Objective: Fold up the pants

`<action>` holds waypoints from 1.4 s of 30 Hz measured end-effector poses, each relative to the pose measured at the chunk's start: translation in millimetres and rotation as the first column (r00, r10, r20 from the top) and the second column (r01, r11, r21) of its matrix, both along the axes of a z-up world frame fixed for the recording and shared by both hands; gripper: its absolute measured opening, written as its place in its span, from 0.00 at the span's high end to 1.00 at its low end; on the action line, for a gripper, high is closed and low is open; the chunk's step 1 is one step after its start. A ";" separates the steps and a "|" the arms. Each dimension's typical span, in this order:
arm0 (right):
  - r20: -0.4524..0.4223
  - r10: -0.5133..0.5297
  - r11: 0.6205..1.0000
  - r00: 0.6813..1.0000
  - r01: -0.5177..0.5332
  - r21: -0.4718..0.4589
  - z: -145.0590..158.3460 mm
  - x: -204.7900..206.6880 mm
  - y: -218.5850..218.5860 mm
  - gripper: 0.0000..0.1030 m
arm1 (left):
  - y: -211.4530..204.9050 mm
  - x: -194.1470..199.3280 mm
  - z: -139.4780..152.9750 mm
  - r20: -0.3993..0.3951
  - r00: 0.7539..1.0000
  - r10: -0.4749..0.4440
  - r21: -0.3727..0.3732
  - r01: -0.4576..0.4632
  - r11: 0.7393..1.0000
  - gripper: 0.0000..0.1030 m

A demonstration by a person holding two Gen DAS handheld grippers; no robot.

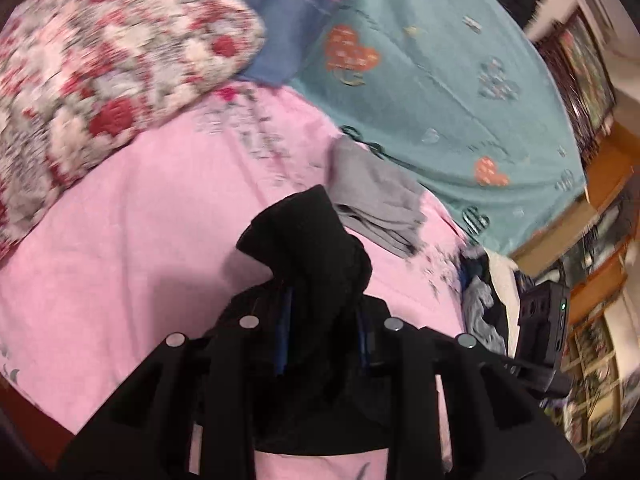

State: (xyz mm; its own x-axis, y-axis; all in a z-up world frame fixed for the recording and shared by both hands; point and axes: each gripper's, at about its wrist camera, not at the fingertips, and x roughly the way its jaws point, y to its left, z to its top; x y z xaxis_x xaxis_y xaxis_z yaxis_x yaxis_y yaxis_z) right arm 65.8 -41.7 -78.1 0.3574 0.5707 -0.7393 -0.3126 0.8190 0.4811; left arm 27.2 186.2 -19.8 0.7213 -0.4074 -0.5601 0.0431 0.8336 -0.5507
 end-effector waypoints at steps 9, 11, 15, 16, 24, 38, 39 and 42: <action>-0.013 -0.408 0.908 0.913 0.407 0.098 -2.9 -83.2 -210.0 0.78 | -187.0 4.6 -46.4 -0.127 0.920 -0.371 0.159 0.388 0.908 0.79; -0.051 -0.470 0.875 0.881 0.473 0.102 -20.5 -102.5 -243.0 0.78 | -215.5 7.3 -76.4 -0.211 0.883 -0.418 0.173 0.455 0.873 0.79; -0.137 -0.493 0.855 0.859 0.508 0.105 -54.4 -113.9 -257.4 0.78 | -237.8 -5.1 -95.2 -0.262 0.854 -0.449 0.251 0.510 0.823 0.75; -0.153 -0.487 0.857 0.860 0.504 0.105 -59.1 -112.9 -258.9 0.78 | -237.1 -7.5 -90.5 -0.255 0.852 -0.457 0.257 0.515 0.818 0.65; -0.148 -0.291 0.926 0.945 0.318 0.205 -30.5 -88.1 -213.4 0.37 | -161.0 -26.7 -14.7 -0.023 0.919 -0.393 0.225 0.387 0.894 0.20; -0.184 -0.210 0.978 0.960 0.207 -0.033 -45.3 -42.8 -126.3 0.77 | -110.4 -4.7 -108.9 -0.264 0.901 -0.343 0.119 0.383 0.916 0.21; -0.185 -0.225 0.974 0.957 0.227 -0.010 -42.9 -45.1 -130.9 0.86 | -109.6 -6.3 -108.6 -0.259 0.901 -0.349 0.120 0.389 0.914 0.21; -0.119 -0.275 0.961 0.954 0.277 0.000 -20.6 -67.2 -144.6 0.86 | -114.3 -8.9 -105.2 -0.240 0.898 -0.370 0.134 0.408 0.903 0.21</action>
State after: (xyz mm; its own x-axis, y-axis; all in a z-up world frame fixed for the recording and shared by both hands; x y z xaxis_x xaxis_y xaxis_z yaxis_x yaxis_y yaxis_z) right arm -1.5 -186.3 -98.7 0.4146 0.4744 -0.7766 -0.0160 0.8571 0.5150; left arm 18.3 71.9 -125.1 0.3876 -0.5127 -0.7661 0.2864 0.8569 -0.4286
